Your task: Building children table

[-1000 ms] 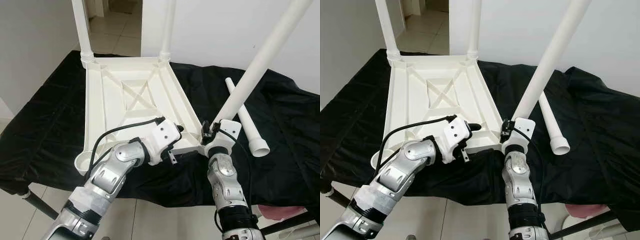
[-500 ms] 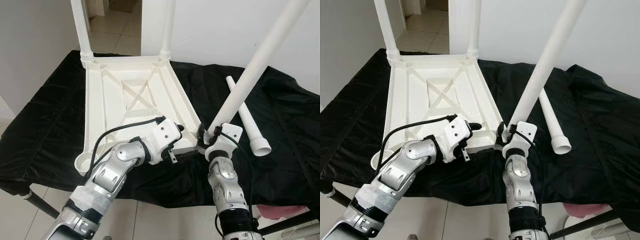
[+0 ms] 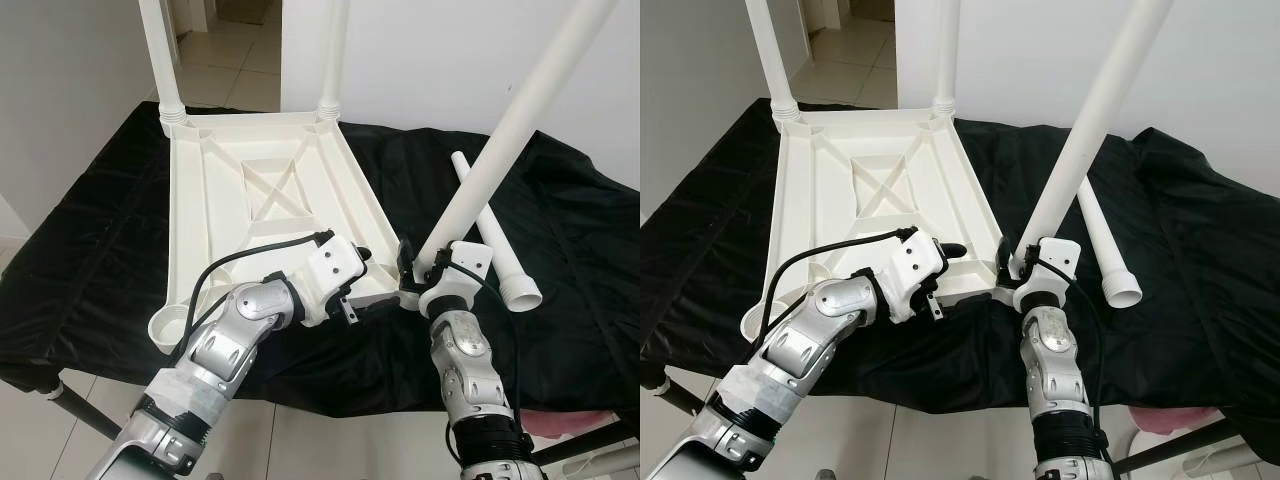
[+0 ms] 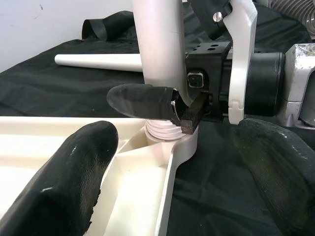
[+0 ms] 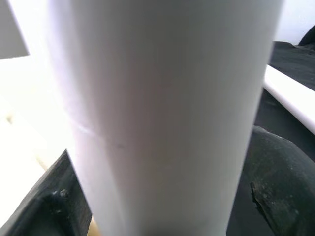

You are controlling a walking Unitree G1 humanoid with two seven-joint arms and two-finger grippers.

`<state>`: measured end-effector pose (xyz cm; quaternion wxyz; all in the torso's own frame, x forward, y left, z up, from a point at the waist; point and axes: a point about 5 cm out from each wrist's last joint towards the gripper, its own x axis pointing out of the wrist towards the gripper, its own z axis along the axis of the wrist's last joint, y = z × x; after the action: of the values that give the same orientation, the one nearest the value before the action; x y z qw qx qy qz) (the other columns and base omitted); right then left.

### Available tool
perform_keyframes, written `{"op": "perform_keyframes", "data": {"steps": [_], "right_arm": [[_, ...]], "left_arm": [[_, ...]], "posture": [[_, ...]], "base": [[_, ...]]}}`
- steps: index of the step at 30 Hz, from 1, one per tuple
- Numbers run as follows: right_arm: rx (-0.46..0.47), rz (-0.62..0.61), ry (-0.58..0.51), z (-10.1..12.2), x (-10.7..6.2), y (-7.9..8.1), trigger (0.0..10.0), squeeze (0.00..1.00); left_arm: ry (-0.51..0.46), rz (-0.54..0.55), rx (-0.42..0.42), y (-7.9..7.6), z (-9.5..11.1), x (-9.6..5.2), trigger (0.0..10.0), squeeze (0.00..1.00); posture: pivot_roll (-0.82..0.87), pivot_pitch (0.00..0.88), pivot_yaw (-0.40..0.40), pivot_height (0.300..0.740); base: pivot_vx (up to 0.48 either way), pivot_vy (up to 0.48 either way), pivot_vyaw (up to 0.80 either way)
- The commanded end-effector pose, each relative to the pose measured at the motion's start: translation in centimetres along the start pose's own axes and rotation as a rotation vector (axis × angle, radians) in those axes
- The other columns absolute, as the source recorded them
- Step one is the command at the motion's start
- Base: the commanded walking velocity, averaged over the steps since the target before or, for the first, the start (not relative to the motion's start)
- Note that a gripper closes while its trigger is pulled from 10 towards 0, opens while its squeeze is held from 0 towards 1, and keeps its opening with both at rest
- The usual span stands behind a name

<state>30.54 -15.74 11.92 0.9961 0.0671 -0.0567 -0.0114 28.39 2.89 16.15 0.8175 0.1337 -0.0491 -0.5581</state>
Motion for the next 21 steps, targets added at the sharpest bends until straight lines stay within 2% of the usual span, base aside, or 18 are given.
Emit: {"op": "perform_keyframes", "data": {"steps": [1,9,11,13,17,21], "right_arm": [[-0.001,0.007,-0.003,-0.1,-0.2,-0.3,10.0,0.0],[0.003,0.096,-0.041,0.4,-0.5,-0.4,10.0,0.0],[-0.004,0.208,-0.057,0.8,-0.3,-1.2,10.0,0.0],[-0.004,0.208,-0.057,0.8,-0.3,-1.2,10.0,0.0],[-0.049,0.348,-0.053,1.2,0.3,-2.1,10.0,0.0],[-0.061,0.418,-0.028,1.1,0.7,-2.3,10.0,0.0]], "left_arm": [[-0.006,0.0,0.022,0.1,0.3,0.1,10.0,0.0],[-0.001,0.001,0.014,-0.3,0.0,-0.1,10.0,0.0],[0.003,-0.006,0.014,-0.3,-0.1,-0.4,10.0,0.0],[0.003,-0.006,0.014,-0.3,-0.1,-0.4,10.0,0.0],[0.006,-0.025,0.023,-0.2,0.1,-0.6,10.0,0.0],[0.007,-0.032,0.026,-0.2,0.2,-0.6,10.0,0.0]], "posture": [[0.01,0.0,-0.069,0.74],[0.01,0.0,-0.064,0.74],[0.02,0.0,-0.045,0.74],[0.02,0.0,-0.045,0.74],[0.02,0.0,-0.026,0.74],[0.02,0.0,-0.02,0.74]], "base": [[0.0,0.0,0.0],[0.0,0.0,0.0],[0.0,0.0,0.0],[0.0,0.0,0.0],[0.0,0.0,0.0],[0.0,0.0,0.0]]}}
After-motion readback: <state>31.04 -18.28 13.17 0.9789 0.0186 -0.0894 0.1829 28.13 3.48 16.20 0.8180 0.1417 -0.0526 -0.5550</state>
